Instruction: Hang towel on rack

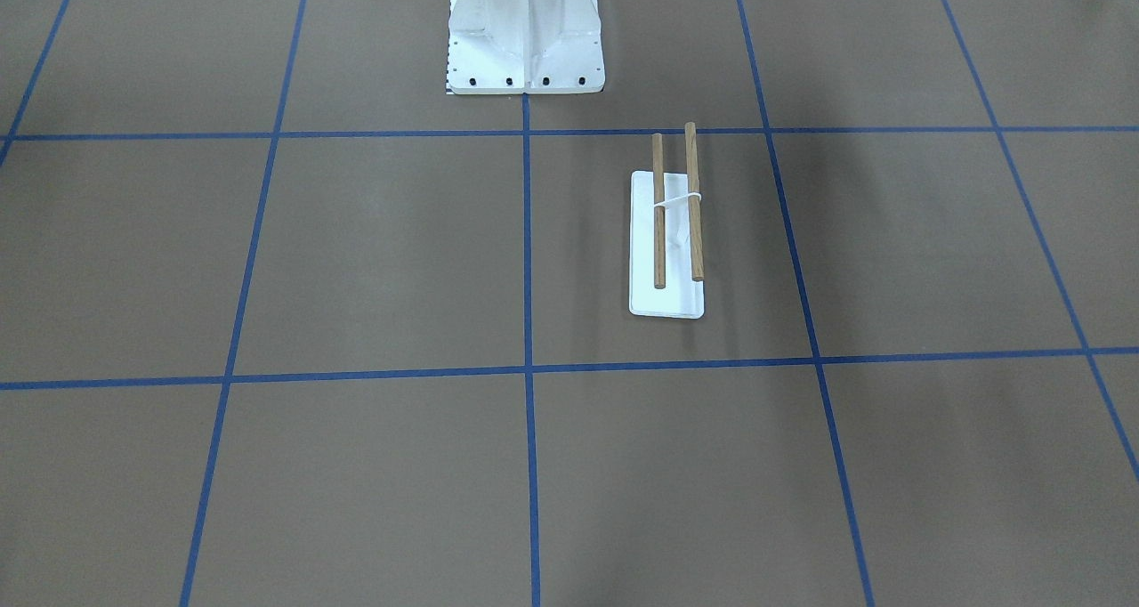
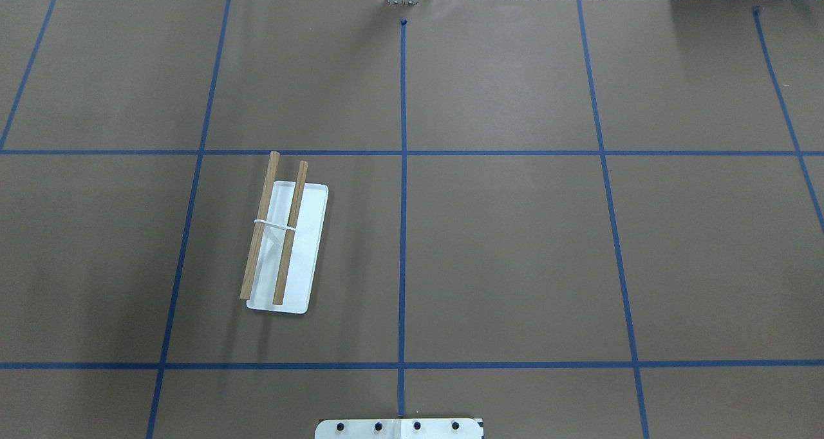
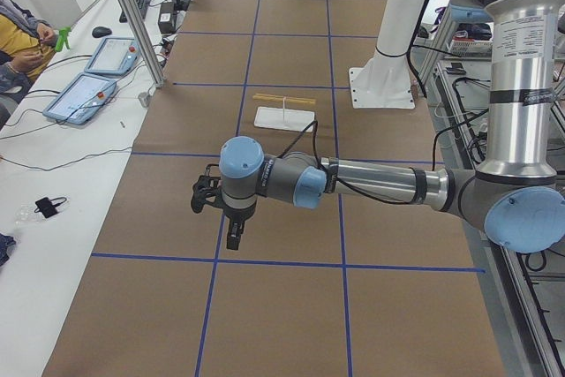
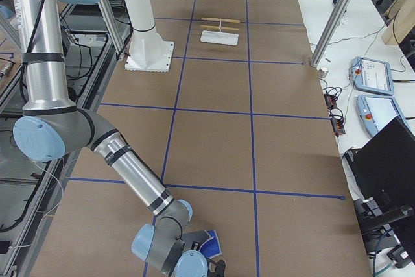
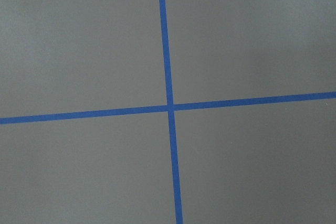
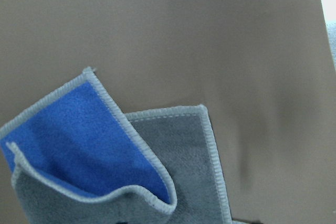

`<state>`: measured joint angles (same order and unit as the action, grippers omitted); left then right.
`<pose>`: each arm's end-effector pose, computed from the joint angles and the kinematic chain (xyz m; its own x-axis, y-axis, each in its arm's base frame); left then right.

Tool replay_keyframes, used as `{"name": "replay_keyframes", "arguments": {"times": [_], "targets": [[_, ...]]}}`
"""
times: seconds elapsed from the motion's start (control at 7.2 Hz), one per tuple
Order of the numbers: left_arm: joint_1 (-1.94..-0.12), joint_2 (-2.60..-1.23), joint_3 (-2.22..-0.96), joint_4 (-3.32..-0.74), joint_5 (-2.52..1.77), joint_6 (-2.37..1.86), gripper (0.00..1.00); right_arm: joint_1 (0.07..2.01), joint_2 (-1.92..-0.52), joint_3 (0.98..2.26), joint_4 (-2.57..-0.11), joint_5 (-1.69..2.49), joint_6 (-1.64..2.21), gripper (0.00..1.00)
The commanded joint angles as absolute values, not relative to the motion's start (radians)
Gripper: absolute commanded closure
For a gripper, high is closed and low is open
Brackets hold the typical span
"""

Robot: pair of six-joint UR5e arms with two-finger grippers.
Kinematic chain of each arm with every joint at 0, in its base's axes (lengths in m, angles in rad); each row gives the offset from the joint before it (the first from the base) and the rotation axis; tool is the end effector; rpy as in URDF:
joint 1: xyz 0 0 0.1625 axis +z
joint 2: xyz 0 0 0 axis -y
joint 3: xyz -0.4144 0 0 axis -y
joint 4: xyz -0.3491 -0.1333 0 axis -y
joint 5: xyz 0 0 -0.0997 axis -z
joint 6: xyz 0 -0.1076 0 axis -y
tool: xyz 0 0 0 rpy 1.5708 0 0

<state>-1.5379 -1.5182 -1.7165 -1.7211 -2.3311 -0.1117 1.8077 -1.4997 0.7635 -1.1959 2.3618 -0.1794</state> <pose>-0.0446 -0.4431 0.5955 0.7179 0.0805 -0.6915 0.0484 0.9851 0.1650 0.1384 -0.3314 0.9163 0.6537 0.2405 0.7176 -0.1046 0.9678 -0.2291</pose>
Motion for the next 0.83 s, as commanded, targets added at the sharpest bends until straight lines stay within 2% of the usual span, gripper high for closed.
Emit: {"name": "replay_keyframes", "arguments": {"times": [0.0,0.56,0.69], "targets": [[-1.539,-1.516,-1.717,-1.723,-2.332,-0.11,0.02,1.806,-1.5,0.759,-1.197,2.408,-0.179,0.17],[-1.537,-1.517,-1.718,-1.723,-2.332,-0.109,0.02,1.776,-1.5,0.718,-1.142,2.413,-0.184,0.19],[-1.539,-1.519,-1.717,-1.723,-2.33,-0.109,0.02,1.775,-1.499,0.7,-1.111,2.41,-0.183,0.31]]}}
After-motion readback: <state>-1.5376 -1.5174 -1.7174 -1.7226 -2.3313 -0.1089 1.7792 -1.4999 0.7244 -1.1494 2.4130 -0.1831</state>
